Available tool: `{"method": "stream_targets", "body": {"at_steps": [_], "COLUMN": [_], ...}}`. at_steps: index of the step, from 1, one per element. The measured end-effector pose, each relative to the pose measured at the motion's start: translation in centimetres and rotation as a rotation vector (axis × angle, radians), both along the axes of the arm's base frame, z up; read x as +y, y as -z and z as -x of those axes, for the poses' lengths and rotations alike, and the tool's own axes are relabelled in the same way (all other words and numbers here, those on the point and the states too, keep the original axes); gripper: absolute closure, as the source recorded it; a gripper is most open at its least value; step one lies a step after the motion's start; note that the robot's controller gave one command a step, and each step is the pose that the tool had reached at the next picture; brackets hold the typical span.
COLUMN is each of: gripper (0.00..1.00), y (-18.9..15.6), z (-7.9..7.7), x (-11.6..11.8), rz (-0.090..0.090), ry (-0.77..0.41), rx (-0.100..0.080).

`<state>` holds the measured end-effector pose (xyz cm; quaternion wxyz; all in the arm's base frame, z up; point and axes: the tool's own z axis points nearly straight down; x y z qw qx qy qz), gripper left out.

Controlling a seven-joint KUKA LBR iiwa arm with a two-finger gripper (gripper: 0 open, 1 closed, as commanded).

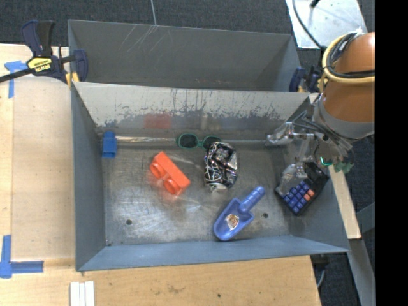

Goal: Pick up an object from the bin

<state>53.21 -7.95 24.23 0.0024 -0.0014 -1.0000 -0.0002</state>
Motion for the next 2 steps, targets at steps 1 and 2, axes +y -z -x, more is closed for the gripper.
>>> {"method": "stream_targets", "body": {"at_steps": [1, 2], "gripper": [0.0, 0.0], "y": [-0.5, 5.0], "z": [-0.2, 0.5], "x": [0.0, 2.0], "rz": [0.001, 0.001], "ry": [-0.003, -0.13], "rx": [-0.009, -0.011]}}
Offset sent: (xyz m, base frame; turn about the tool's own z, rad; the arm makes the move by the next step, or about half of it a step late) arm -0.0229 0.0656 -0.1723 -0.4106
